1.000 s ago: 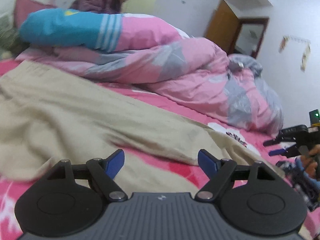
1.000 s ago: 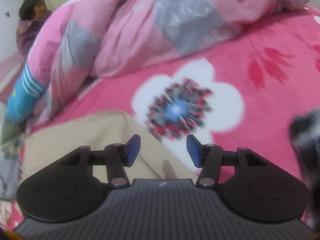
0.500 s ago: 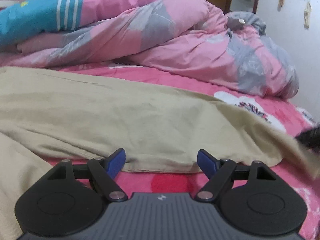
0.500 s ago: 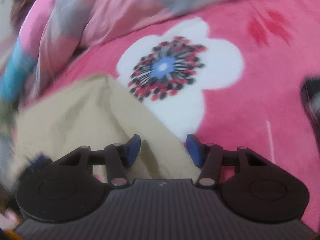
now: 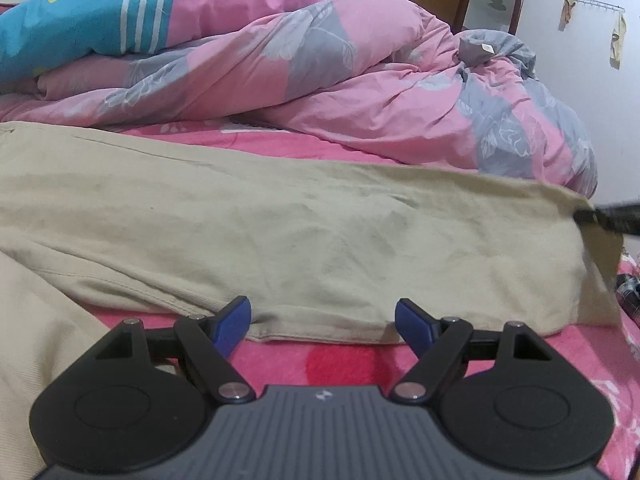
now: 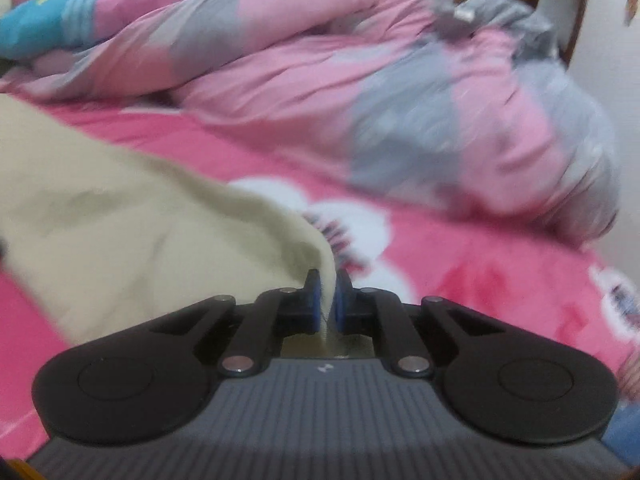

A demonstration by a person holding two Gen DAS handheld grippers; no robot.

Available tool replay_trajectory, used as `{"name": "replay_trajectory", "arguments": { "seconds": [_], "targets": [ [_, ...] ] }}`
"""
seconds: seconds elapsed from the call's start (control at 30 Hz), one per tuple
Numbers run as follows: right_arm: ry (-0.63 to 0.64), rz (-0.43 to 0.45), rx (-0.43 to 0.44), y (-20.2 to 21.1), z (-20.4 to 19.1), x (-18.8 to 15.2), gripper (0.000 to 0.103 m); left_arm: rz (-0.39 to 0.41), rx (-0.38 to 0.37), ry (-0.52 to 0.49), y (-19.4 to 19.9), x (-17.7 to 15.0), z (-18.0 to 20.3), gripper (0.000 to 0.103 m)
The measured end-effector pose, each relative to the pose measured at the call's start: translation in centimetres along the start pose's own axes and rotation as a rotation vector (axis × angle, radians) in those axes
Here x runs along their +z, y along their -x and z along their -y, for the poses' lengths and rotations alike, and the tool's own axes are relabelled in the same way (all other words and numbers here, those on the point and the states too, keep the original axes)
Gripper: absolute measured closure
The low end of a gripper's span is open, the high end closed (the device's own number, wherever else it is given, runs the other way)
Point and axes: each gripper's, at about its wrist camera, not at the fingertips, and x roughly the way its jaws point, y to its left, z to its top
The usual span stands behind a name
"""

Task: Fold clothes
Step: 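Grasp the trouser leg hem again with the right gripper and smooth it flat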

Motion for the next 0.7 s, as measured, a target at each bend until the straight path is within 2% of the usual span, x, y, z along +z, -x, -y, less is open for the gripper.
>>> {"name": "replay_trajectory", "arguments": {
  "seconds": [0.2,0.37,0.47,0.53,0.6,0.7],
  "targets": [
    [0.078,-0.013,-0.041,-5.4,1.3,2.0,0.097,-0.002,-0.002,-0.007,0.0,0.0,0.1,0.022],
    [0.024,-0.091,-0.01,-9.4,2.3,1.5,0.096,-0.001,-0.01,0.0,-0.1,-0.1,0.0,0.022],
    [-0.101,-0.165,-0.052,-11.3,4.5,0.0,0.078,0.0,-0.015,0.004,-0.1,-0.1,-0.1,0.022],
    [-0.285,-0.168,-0.044,-11.3,7.5,-1.1,0.062,0.0,-0.019,0.007,-0.1,-0.1,-0.2,0.022],
    [-0.523,-0.161,0.005,-10.3,10.6,-2.3,0.06,0.002,-0.024,0.012,-0.1,-0.2,-0.2,0.021],
    [-0.704,-0.171,0.059,-7.9,12.5,-3.4,0.058,0.004,-0.031,0.021,0.0,-0.1,-0.4,0.021]
  ]
}}
